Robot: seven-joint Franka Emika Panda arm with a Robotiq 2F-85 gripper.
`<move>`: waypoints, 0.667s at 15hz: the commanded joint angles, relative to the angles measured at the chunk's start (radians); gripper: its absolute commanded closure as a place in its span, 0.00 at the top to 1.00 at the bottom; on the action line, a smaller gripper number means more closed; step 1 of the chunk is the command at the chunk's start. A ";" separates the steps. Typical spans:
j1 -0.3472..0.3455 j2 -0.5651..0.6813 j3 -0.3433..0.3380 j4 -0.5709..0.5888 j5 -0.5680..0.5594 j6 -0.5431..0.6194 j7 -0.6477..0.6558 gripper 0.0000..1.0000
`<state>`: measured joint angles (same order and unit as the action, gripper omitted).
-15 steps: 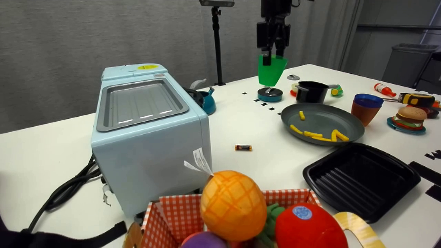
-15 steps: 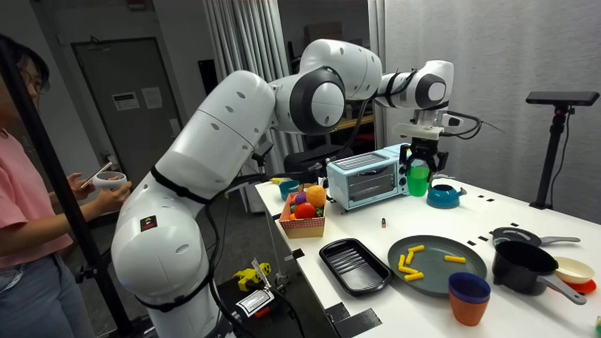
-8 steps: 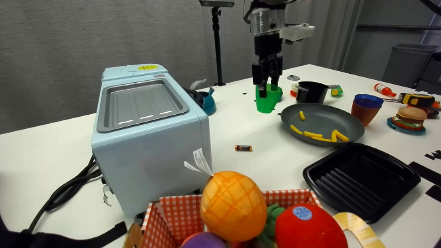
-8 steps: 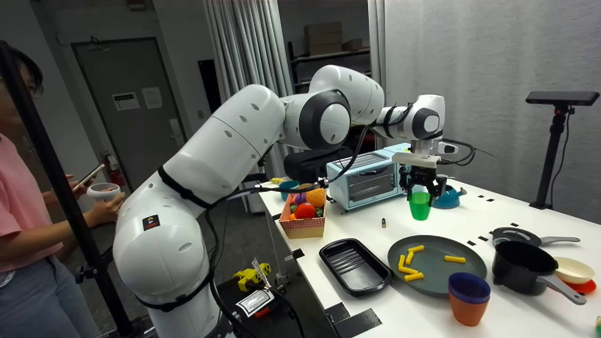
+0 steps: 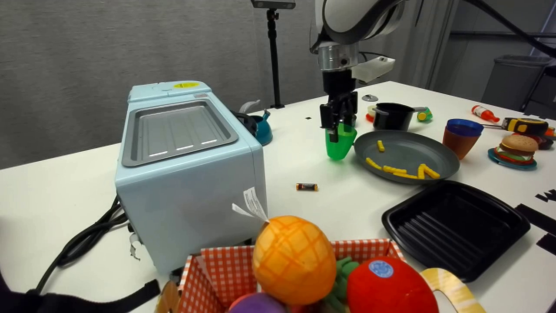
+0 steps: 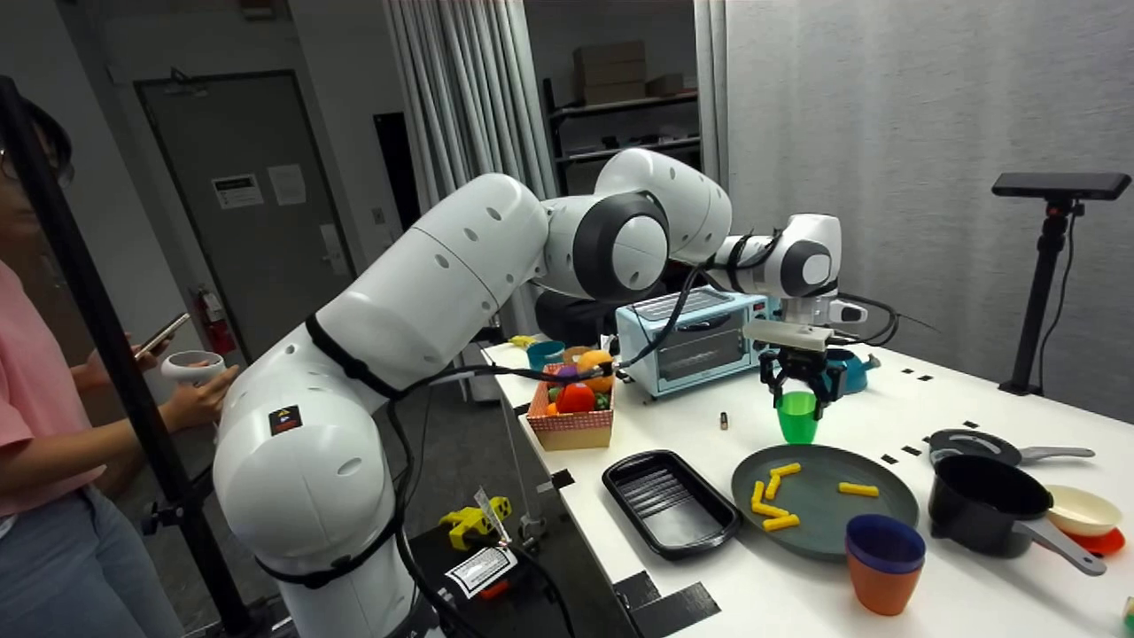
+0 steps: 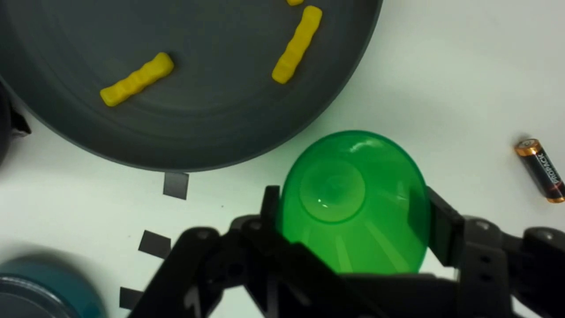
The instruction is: Pour the things in the green cup onto the plate
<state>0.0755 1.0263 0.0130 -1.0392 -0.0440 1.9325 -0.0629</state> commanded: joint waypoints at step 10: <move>0.018 -0.025 -0.016 -0.029 -0.028 0.028 0.050 1.00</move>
<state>0.0774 1.0277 0.0110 -1.0458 -0.0491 1.9344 -0.0392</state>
